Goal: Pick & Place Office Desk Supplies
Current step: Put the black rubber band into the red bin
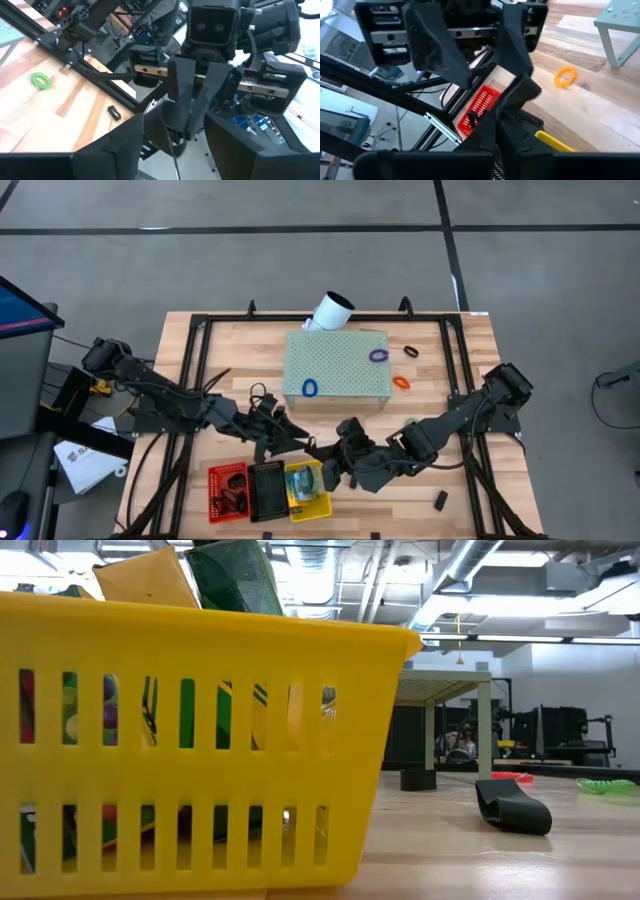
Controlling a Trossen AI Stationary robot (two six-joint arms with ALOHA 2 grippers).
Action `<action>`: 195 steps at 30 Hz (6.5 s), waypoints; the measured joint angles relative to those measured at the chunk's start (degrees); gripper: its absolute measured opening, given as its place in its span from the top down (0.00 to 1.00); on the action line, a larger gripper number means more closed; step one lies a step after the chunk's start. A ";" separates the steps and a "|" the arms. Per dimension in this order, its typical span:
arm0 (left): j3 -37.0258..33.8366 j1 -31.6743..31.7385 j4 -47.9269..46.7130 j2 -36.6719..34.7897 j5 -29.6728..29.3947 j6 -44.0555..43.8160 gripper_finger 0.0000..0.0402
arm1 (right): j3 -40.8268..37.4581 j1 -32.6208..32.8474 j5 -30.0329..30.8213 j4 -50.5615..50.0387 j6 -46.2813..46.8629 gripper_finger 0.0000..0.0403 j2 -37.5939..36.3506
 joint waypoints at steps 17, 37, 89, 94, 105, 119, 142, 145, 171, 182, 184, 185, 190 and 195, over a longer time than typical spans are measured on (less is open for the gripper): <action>0.00 1.03 -0.39 -0.07 0.66 -0.11 0.54 | -0.02 -2.85 -1.46 4.88 -7.06 1.00 0.01; 0.04 1.49 3.03 -0.04 1.08 2.39 0.98 | -0.04 -3.28 -1.18 4.56 -6.49 0.94 0.01; -0.02 -31.27 -67.02 1.90 0.92 -35.01 0.54 | 0.00 3.54 1.07 -18.52 19.57 0.47 0.01; -0.02 -31.27 -68.46 -0.55 0.89 -35.01 0.35 | 0.00 3.54 -0.28 -23.15 23.04 0.47 0.01; -0.02 -31.23 -67.83 -16.00 -8.10 -24.67 0.30 | -3.81 4.67 -11.34 -34.88 37.19 0.47 0.53; -0.02 -25.82 -56.66 -27.25 -18.66 -15.11 0.36 | -19.62 12.04 -32.84 -35.58 58.23 0.47 0.58; -0.02 -16.34 -48.79 -26.23 -17.58 -8.79 0.39 | -20.83 31.55 -37.21 -42.65 44.41 0.47 0.43; -0.02 -15.54 -47.82 -26.23 -17.62 -7.90 0.39 | -24.76 29.66 -43.55 -35.29 41.06 0.47 0.43; -0.02 -12.22 -41.72 -26.23 -13.93 -7.52 0.39 | -36.12 25.12 -51.08 -19.32 30.70 0.47 0.44; -0.02 -12.22 -41.48 -26.23 -13.95 -7.70 0.39 | -36.27 24.16 -51.31 -20.67 27.30 0.60 0.43; -0.02 -12.22 -41.48 -26.23 -13.95 -7.72 0.39 | -36.24 23.92 -51.50 -20.91 27.20 0.67 0.43; -0.02 -12.22 -41.48 -26.23 -13.95 -7.72 0.39 | -36.24 23.74 -51.52 -20.93 27.15 0.71 0.43; -0.02 -12.22 -41.51 -26.23 -13.97 -7.48 0.39 | -35.46 22.96 -50.81 -22.09 26.27 0.93 0.50; -0.02 -12.25 -41.54 -26.23 -13.95 -6.29 0.39 | -30.17 20.82 -47.07 -26.13 23.80 0.97 0.56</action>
